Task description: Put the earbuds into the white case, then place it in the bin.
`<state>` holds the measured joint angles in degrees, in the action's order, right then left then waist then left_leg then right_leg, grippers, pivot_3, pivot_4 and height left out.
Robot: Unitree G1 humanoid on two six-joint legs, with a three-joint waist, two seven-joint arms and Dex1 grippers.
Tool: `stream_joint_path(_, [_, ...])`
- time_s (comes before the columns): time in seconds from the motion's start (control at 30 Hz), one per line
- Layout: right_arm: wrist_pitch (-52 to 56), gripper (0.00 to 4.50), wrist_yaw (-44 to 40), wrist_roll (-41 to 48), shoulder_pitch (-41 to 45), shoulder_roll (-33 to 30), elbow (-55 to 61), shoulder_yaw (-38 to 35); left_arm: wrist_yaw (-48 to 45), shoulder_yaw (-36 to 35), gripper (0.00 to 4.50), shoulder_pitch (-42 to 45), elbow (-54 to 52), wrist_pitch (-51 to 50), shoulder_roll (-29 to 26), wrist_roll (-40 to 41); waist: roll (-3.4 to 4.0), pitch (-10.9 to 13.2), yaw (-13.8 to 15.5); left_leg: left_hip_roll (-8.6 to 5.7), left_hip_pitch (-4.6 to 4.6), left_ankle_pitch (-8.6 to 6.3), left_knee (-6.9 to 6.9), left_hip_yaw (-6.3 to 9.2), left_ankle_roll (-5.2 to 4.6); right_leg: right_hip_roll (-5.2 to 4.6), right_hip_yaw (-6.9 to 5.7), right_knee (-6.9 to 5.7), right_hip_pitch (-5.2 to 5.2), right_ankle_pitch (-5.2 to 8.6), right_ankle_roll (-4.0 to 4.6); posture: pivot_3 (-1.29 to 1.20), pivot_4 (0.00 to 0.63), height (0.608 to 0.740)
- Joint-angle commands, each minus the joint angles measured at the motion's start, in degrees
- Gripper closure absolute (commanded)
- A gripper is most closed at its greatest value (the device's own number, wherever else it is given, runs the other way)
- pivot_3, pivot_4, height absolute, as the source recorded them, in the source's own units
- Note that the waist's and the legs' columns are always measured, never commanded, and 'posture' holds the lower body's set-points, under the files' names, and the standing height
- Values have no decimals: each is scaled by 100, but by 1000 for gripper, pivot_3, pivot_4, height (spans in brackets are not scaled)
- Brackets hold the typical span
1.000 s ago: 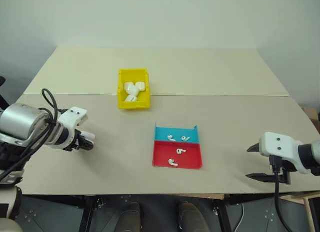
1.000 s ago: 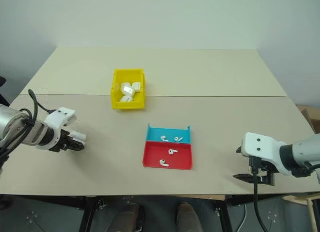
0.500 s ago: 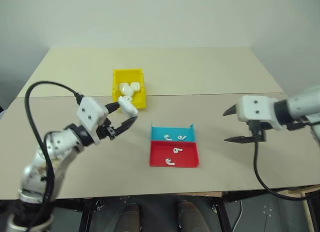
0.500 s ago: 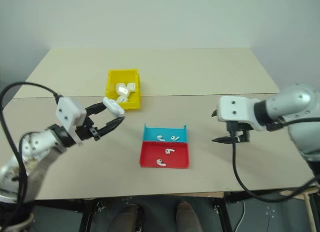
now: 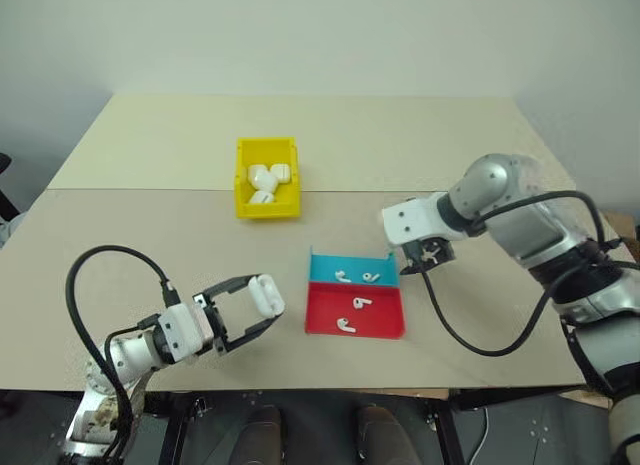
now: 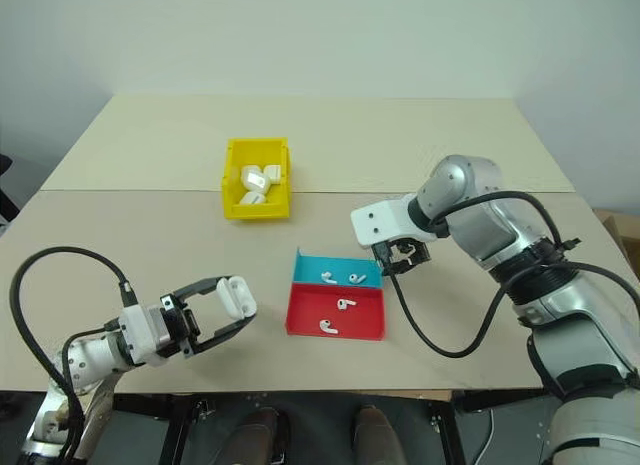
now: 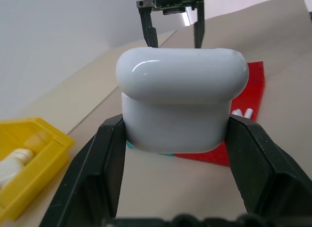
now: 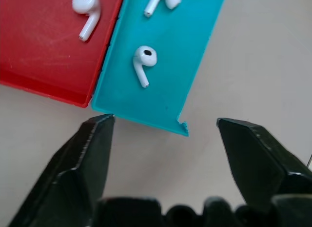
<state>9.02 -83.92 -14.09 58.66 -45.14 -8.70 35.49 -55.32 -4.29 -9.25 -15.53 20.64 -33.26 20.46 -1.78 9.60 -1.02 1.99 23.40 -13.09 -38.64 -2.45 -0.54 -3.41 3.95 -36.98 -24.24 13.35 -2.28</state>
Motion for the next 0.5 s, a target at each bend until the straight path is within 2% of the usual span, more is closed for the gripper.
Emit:
stream_joint_path(0.03, [-426,1187,-38,-256,262,263,-216,47,155,19,1755,93,-300,114,132,81,1,0,1,0,-2,0,-1,0,0,1,0,-2,1,-1,1,0,150,740])
stream_joint_path(0.2, [-709,1187,-100,-346,386,633,-488,21,294,61,1755,71,-373,95,176,-99,1,-1,-7,6,-10,0,1,0,0,8,-1,-6,4,-2,7,0,150,740])
stream_joint_path(0.33, [-915,2043,-140,-450,436,786,-672,60,380,89,1755,-1,-537,-29,144,-105,2,-1,-6,5,-8,0,2,0,0,5,-1,-5,2,-2,7,0,150,740])
stream_joint_path(0.5, [-1155,2043,-156,-529,413,921,-798,50,499,109,1755,7,-557,-84,155,-199,2,-1,-6,6,-13,0,2,0,0,6,-2,-8,4,-3,9,0,150,740])
